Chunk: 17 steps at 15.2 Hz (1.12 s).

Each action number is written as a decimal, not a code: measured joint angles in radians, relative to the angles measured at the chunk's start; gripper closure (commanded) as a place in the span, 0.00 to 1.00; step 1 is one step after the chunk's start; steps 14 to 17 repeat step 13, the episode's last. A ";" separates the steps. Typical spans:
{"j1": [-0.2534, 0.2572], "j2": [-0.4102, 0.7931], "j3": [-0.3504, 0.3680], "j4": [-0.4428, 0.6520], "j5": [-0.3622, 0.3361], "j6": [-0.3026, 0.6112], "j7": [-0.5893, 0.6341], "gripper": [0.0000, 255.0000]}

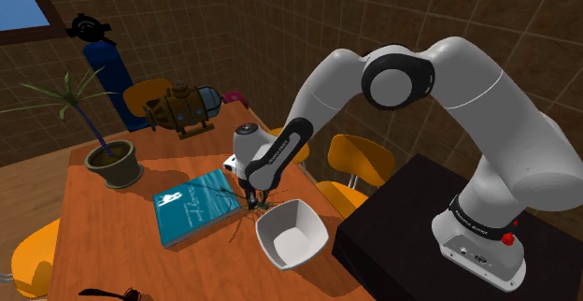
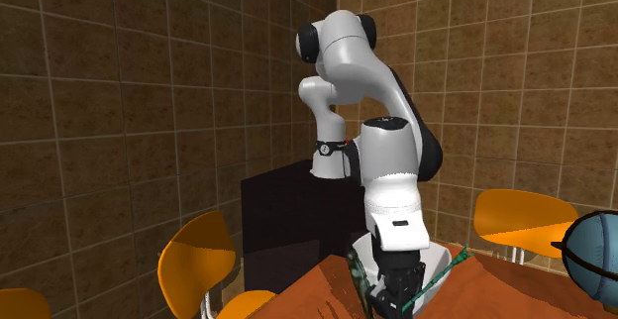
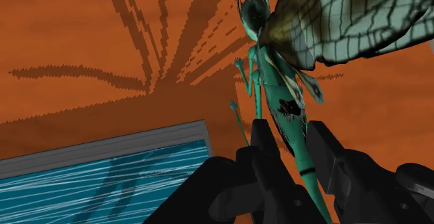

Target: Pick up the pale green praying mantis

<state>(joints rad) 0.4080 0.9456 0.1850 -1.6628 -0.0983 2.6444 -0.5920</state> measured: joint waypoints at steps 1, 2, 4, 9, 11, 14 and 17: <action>0.000 -0.010 0.001 -0.003 0.001 -0.007 0.001 1.00; -0.001 -0.022 0.003 -0.010 0.002 -0.012 0.002 1.00; -0.006 -0.050 0.007 -0.026 0.004 -0.023 0.001 1.00; -0.012 -0.104 0.014 -0.052 0.009 -0.051 0.002 1.00; -0.017 -0.128 0.019 -0.060 0.012 -0.068 0.001 1.00; -0.018 -0.147 0.022 -0.071 0.014 -0.076 0.002 1.00; -0.018 -0.147 0.022 -0.071 0.014 -0.076 0.002 1.00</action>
